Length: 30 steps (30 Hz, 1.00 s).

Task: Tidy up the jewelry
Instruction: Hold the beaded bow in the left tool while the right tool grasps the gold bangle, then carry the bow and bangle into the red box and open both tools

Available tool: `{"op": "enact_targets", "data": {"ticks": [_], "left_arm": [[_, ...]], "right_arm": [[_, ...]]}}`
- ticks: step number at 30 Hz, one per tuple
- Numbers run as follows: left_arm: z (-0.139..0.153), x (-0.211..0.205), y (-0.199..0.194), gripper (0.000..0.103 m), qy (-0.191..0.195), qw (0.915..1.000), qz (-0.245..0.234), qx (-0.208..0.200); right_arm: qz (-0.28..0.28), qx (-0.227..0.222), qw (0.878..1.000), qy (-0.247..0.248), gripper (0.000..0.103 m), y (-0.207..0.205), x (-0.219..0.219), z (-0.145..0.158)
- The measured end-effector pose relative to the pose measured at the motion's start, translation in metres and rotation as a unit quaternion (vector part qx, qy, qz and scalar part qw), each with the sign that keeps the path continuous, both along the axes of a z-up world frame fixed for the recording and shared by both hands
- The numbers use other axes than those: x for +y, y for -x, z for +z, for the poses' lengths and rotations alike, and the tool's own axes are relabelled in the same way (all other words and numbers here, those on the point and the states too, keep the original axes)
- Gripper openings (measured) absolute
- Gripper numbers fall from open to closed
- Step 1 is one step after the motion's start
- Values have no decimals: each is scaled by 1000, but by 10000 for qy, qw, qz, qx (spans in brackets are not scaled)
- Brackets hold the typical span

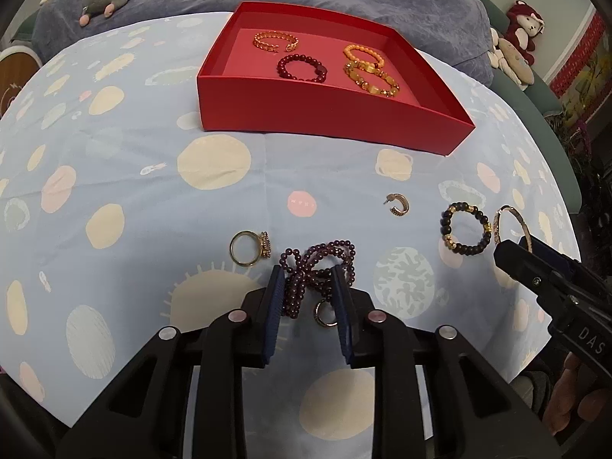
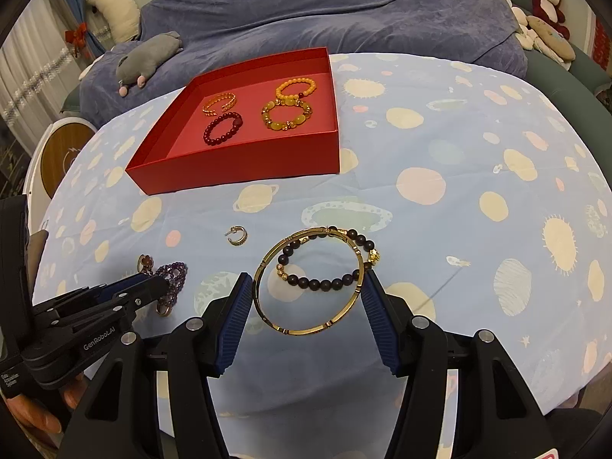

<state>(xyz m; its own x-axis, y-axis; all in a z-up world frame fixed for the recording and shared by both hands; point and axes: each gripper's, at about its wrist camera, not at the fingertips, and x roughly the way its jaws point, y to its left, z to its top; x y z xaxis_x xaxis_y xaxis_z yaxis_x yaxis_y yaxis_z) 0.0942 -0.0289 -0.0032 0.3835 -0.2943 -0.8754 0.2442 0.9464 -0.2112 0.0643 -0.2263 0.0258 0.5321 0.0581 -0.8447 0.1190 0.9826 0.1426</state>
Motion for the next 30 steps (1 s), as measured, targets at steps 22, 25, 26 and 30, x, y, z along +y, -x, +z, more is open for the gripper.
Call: {"op": "enact_targets", "data": {"ticks": [22,25,26,30], "left_arm": [[32,8,12,3,381,9992,-23,-142],[43,8,9,3,517,9985,5,-167],[48,9,8,3,567,9982,14,-192],[70,8,-6,3,756,9966,-5,-329]], "right_arm": [[40,-164,9998,-42,56,6,5,15],[61,-211,9997,-62,56,4,4,21],[73,-233,9997,-80,56,2,4,24],[165,-361,9992,-93,56,-10,5,37]]}}
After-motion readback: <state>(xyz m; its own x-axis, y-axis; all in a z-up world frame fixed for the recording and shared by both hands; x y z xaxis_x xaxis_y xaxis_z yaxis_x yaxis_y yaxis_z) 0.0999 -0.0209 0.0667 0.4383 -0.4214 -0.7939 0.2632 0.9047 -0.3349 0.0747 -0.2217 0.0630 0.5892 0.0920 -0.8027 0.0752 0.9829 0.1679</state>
